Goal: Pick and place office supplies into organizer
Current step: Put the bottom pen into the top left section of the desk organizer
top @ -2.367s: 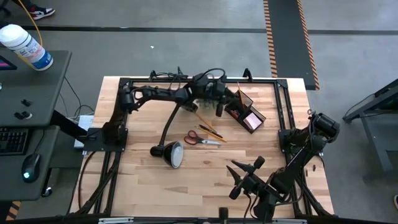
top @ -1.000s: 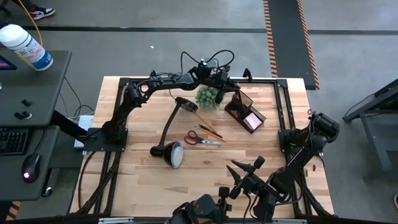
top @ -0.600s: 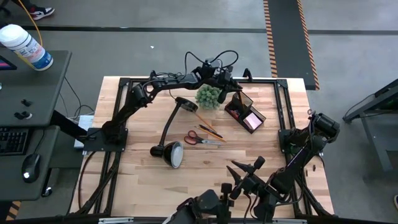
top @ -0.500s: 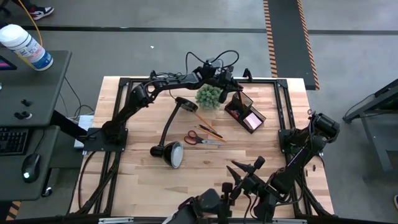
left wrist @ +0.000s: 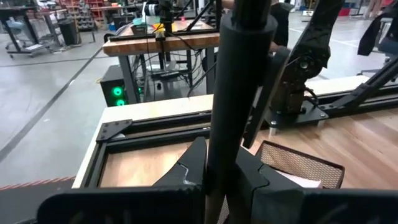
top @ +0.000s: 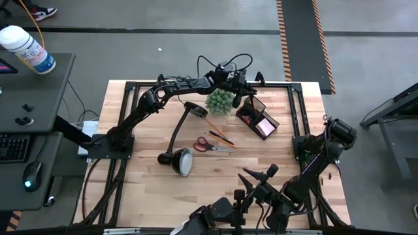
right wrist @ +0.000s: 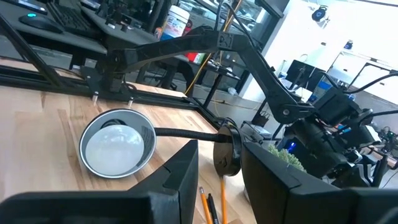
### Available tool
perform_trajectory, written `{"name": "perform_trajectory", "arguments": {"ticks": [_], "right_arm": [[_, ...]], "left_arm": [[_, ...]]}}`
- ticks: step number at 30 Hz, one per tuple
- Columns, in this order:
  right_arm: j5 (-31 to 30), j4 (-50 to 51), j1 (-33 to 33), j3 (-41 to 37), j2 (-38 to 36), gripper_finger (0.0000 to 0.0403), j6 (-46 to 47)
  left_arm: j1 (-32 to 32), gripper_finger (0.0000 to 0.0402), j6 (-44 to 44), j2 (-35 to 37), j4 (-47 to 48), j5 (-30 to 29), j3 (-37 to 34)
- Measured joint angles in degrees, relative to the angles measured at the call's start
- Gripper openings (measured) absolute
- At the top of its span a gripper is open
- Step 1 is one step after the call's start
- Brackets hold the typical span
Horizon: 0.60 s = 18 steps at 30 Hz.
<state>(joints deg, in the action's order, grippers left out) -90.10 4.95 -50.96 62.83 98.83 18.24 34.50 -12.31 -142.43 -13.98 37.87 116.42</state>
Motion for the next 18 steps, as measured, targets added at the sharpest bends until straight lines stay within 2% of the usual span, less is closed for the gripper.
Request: {"name": "perform_trajectory", "arguments": {"ticks": [10,18], "right_arm": [[0.06,0.13,0.70,0.00,0.00,0.0112,-0.09],[0.08,0.13,0.70,0.02,0.00,0.0112,-0.24]], "left_arm": [[0.00,0.0020,2.53,0.00,0.04,-0.98,0.00],[0.00,0.0076,2.56,0.00,0.46,-1.05,0.00]]}}
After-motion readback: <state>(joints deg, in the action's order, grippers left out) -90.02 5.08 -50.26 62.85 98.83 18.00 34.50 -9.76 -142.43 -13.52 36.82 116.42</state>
